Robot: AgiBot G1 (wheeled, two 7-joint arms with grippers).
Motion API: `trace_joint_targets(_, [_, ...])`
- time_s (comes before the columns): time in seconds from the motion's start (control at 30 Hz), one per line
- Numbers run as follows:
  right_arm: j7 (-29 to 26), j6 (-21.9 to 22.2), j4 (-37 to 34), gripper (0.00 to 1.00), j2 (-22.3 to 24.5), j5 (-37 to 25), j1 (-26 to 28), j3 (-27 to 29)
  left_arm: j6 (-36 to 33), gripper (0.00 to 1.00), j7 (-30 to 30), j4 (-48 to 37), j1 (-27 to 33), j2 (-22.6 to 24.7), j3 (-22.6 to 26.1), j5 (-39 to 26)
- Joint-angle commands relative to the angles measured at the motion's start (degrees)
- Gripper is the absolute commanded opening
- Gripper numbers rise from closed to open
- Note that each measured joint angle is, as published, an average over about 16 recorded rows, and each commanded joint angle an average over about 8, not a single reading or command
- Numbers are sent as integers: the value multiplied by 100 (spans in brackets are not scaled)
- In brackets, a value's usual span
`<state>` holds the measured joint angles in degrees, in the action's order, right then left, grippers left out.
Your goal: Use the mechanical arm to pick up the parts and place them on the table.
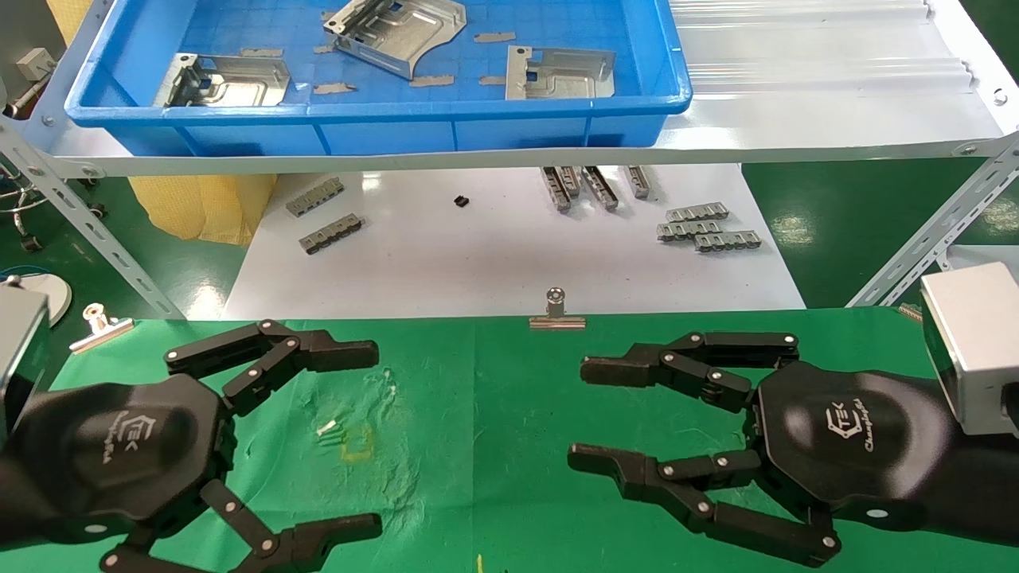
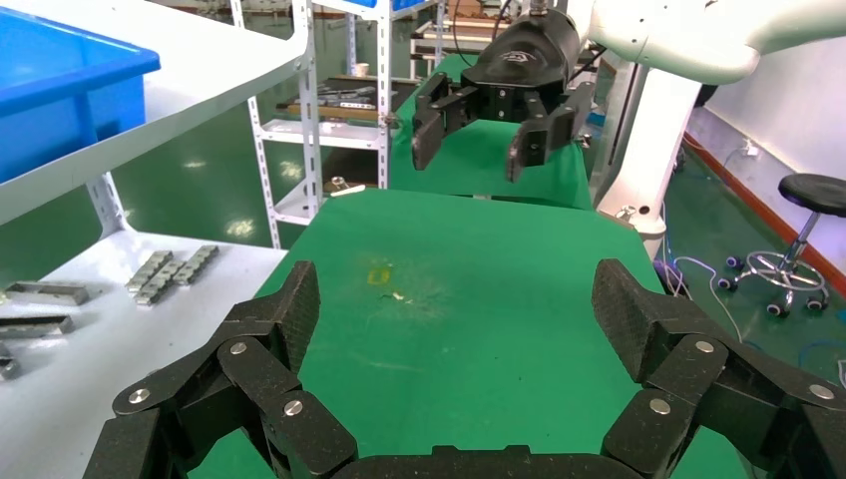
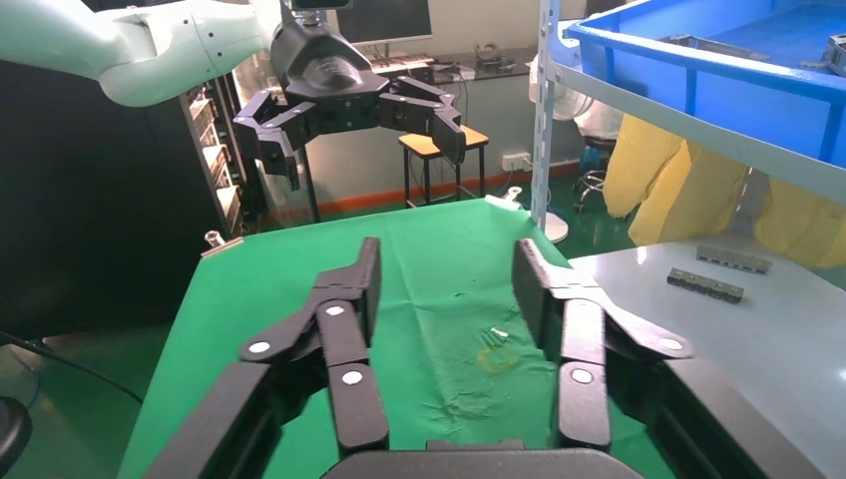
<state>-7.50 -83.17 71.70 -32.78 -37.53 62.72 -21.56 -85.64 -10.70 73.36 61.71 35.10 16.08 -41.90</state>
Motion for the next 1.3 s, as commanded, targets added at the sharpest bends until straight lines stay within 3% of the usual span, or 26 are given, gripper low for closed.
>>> trace_joint_targets(0.03, [0,0,0,0,0,0,0,0,0,100,0,0,0,0,0,0])
trace_joint_targets(0.37, [0,0,0,0,0,0,0,0,17,100,42,12,125,48,-2,-49])
trace_joint_targets(0.67, [0,0,-1,0,0,0,0,0,374,100,406,-673,1389,599,142,-837])
trace_joint_targets(0.87, [0,0,-1,0,0,0,0,-1,665,100,627,-1794,2565,1266,433,-1573])
trace_joint_targets(1.1, [0,0,-1,0,0,0,1,-1,834,100,964,-3738,3904,2128,834,-2306])
trace_joint_targets(1.3, [1,0,-1,0,0,1,1,-1,1545,100,1298,-5170,4790,2755,1083,-2868])
